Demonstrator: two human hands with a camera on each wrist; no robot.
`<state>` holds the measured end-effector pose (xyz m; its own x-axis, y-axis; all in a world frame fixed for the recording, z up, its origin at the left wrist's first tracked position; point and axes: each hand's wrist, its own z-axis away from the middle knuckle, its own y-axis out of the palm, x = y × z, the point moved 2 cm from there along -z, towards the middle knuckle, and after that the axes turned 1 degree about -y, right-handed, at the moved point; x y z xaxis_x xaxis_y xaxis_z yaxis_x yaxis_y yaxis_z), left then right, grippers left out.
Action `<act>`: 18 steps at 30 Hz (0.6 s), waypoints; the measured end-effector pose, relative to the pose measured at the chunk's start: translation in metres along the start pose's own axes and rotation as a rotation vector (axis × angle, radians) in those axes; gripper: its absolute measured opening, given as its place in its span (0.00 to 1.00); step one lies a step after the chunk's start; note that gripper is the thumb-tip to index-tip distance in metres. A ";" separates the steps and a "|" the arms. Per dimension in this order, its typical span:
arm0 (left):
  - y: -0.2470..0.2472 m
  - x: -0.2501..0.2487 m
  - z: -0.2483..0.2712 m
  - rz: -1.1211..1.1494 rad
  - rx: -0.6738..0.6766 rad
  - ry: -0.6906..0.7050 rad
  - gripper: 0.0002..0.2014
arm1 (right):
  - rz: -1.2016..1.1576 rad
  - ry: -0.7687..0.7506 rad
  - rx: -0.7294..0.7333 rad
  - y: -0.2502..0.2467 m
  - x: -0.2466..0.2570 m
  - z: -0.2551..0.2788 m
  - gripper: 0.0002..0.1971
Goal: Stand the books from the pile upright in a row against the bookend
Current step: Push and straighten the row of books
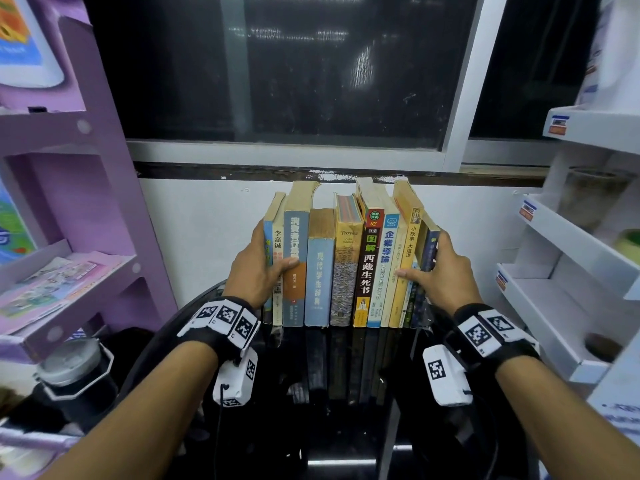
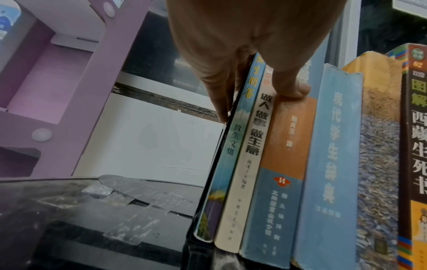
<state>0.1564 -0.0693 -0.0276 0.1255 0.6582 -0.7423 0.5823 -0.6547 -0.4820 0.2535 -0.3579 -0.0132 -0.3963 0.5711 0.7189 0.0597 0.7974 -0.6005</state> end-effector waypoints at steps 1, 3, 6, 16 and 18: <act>0.000 0.000 0.000 -0.003 0.000 0.005 0.34 | 0.003 -0.002 0.000 0.000 -0.001 0.000 0.35; 0.000 0.000 0.000 0.003 -0.005 0.002 0.34 | 0.010 -0.008 -0.003 0.001 -0.002 -0.001 0.35; 0.001 0.002 0.000 0.006 -0.014 -0.006 0.33 | 0.003 -0.009 -0.006 0.001 -0.002 -0.001 0.36; -0.001 0.000 0.003 -0.018 -0.015 -0.026 0.33 | 0.020 0.002 -0.007 0.001 0.001 0.002 0.36; -0.003 -0.002 0.004 -0.031 0.003 -0.032 0.34 | 0.039 0.007 0.006 0.000 0.002 0.003 0.36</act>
<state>0.1517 -0.0703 -0.0264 0.0815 0.6656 -0.7419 0.5834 -0.6354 -0.5059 0.2503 -0.3568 -0.0129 -0.3876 0.6029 0.6974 0.0692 0.7734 -0.6301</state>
